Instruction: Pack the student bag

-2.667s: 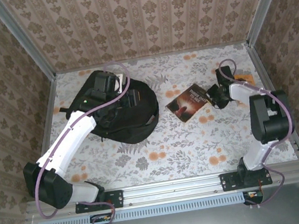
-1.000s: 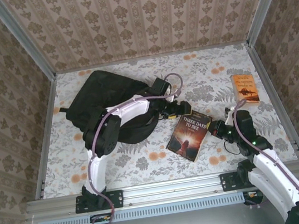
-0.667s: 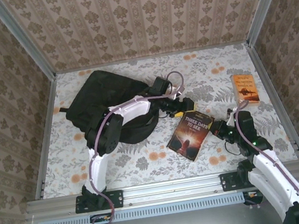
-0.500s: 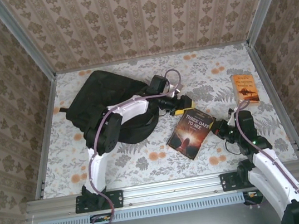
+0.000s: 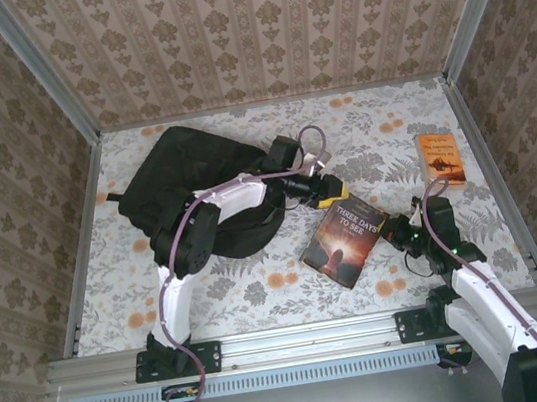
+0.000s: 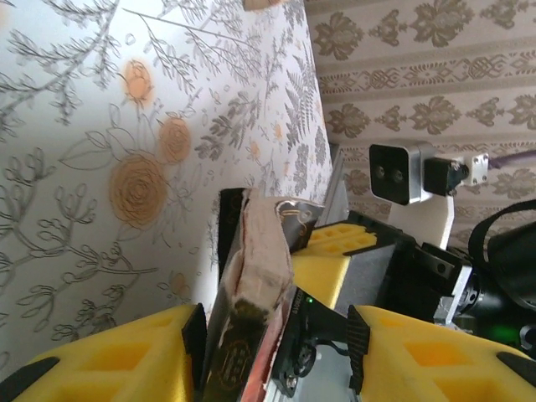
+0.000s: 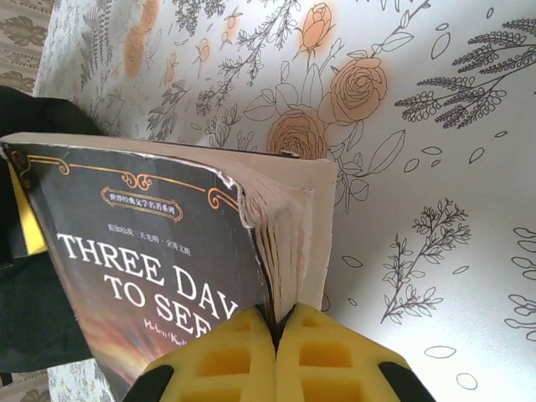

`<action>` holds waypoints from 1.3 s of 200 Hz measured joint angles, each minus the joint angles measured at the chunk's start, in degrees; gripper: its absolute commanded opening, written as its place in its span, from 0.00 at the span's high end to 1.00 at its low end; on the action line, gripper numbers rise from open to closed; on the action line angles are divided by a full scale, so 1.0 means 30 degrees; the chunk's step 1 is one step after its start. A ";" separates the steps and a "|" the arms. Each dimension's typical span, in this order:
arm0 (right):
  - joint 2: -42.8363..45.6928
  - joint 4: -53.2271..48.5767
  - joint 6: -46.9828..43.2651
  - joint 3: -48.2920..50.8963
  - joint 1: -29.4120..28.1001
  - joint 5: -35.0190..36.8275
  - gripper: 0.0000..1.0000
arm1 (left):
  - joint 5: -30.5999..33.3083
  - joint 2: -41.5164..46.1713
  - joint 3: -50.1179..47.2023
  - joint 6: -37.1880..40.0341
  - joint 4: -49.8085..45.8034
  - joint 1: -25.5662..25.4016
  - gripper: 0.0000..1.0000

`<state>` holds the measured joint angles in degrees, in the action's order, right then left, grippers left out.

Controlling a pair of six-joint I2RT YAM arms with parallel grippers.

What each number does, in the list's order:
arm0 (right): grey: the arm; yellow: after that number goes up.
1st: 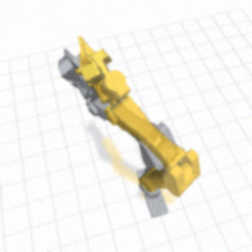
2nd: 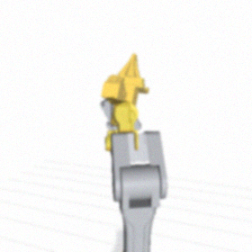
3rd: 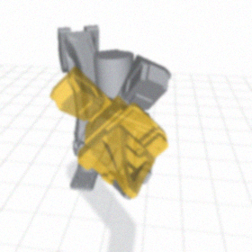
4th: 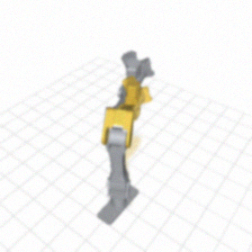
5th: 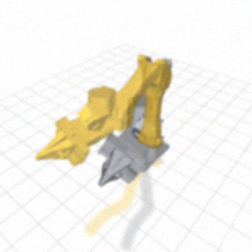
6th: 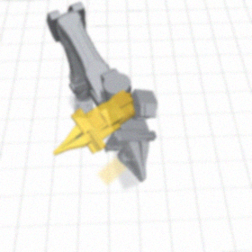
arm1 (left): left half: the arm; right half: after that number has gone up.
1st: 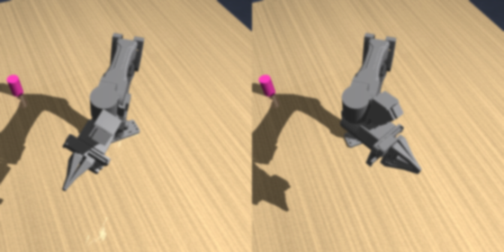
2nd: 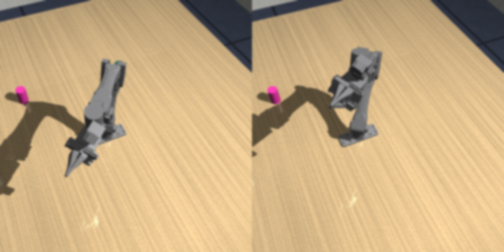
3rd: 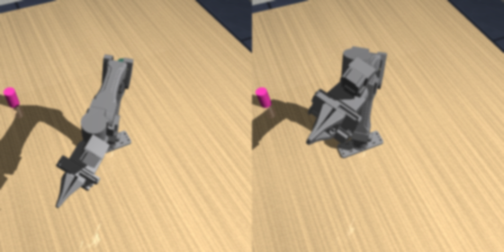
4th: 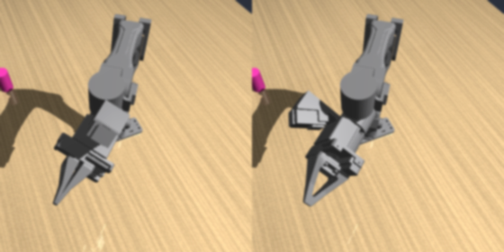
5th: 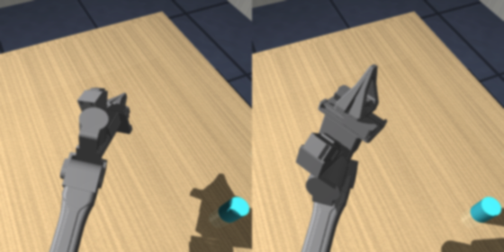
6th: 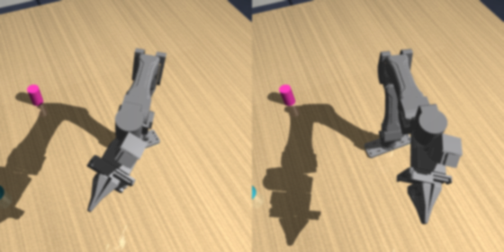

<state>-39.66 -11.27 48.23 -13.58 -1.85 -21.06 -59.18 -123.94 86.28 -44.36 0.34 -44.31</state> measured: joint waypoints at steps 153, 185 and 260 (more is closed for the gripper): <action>0.0954 -0.0729 0.0044 -0.2477 0.0000 0.0364 0.16 | 0.2696 0.3308 0.0080 0.2492 -0.3264 0.1005 1.00; 0.0678 -0.0474 0.0539 -0.3417 -0.0233 -0.0175 0.02 | 0.5741 0.7541 -0.2696 -0.0546 0.0036 0.2288 1.00; -0.3177 0.5756 0.6608 -0.4954 -0.3140 -0.2412 0.00 | 1.4972 1.1285 -0.8196 -0.7730 0.7650 0.2790 1.00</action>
<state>-49.19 6.00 68.05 -28.45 -11.27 -28.29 -14.26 -90.08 61.69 -67.55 23.29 -35.94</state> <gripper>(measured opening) 0.995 0.117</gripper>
